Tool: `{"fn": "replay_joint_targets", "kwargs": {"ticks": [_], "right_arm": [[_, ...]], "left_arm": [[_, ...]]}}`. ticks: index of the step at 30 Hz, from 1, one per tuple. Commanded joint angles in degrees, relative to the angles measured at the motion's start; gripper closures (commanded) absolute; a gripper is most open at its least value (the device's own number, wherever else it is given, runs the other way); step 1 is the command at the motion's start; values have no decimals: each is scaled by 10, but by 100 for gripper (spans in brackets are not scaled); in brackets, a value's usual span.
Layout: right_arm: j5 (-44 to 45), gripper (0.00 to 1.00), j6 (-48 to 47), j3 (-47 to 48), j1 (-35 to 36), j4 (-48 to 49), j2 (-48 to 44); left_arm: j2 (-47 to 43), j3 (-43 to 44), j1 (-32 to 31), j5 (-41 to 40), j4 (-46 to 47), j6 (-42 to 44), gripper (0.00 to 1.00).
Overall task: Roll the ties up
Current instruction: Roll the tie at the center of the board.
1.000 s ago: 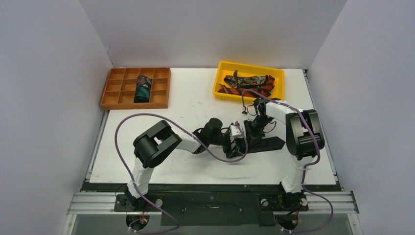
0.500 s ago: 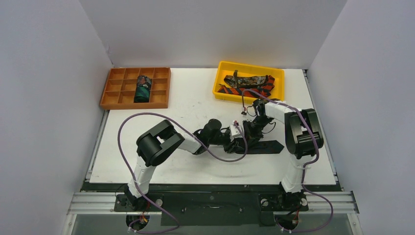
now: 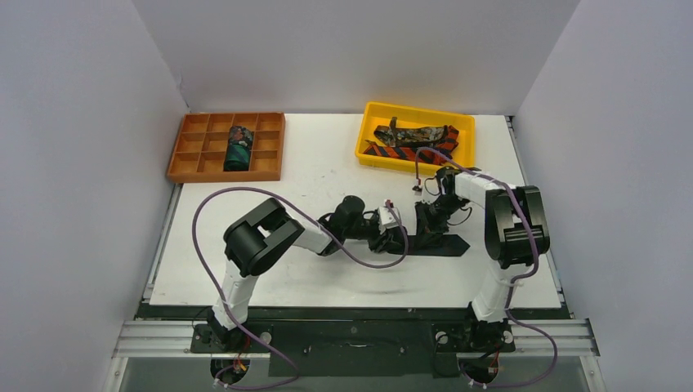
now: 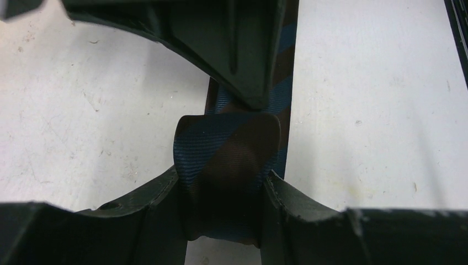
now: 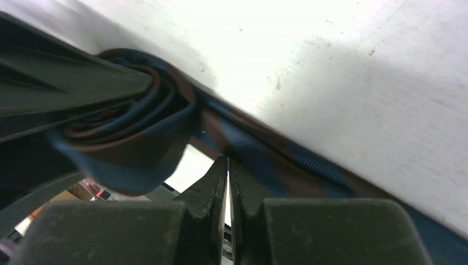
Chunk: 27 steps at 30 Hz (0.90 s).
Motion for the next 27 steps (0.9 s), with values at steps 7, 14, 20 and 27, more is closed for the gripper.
{"fn": "replay_joint_targets", "kwargs": {"ticks": [7,14,20,27], "right_arm": [[91,100,10,20,6,50,95],[123,100,18,41,9,51,111],[126,100,31,47,11,64,114],[86,97,28,51,8,68,96]], "left_arm": [[-35,21,32,46,-94,-19,100],[-84,29,43,99,-95,15,100],[-88,22,39,92,-238,138,100],[-18,78,26,-19,-409,176,100]]}}
